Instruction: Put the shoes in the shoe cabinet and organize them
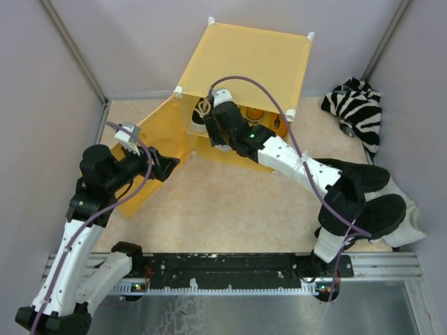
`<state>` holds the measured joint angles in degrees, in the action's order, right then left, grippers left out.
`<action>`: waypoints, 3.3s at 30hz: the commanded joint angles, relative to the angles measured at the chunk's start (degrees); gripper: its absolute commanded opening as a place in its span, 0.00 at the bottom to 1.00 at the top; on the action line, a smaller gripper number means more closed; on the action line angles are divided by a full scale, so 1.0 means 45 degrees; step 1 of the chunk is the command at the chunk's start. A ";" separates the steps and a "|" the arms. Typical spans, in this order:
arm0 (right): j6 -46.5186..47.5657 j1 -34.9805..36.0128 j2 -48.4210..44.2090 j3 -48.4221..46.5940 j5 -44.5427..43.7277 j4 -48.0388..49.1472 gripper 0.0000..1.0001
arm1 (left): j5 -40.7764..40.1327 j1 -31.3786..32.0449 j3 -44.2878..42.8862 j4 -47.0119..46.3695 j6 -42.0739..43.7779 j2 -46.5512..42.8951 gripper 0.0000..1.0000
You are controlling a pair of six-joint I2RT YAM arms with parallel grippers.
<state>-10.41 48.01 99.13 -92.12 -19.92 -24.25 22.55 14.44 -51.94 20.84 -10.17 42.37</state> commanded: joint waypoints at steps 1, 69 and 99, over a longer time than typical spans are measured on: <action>-0.0366 -0.0266 -0.1546 -0.0792 -0.0499 -0.0012 0.57 | -0.0002 0.0034 -0.0413 -0.0041 0.0191 -0.0074 0.99; 0.1953 0.0084 -0.1385 0.3706 -0.5342 0.6678 0.00 | -0.0030 0.0118 -0.0117 -0.0120 0.0230 -0.0258 0.99; 0.2120 0.0721 -0.1816 0.4471 -0.4822 0.7387 0.67 | -0.0355 0.0205 -0.0059 -0.0079 0.0295 -0.0269 0.99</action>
<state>2.92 49.45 98.17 -72.64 -44.91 13.37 21.78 15.14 -51.92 21.06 -9.19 41.19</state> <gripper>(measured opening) 0.651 0.995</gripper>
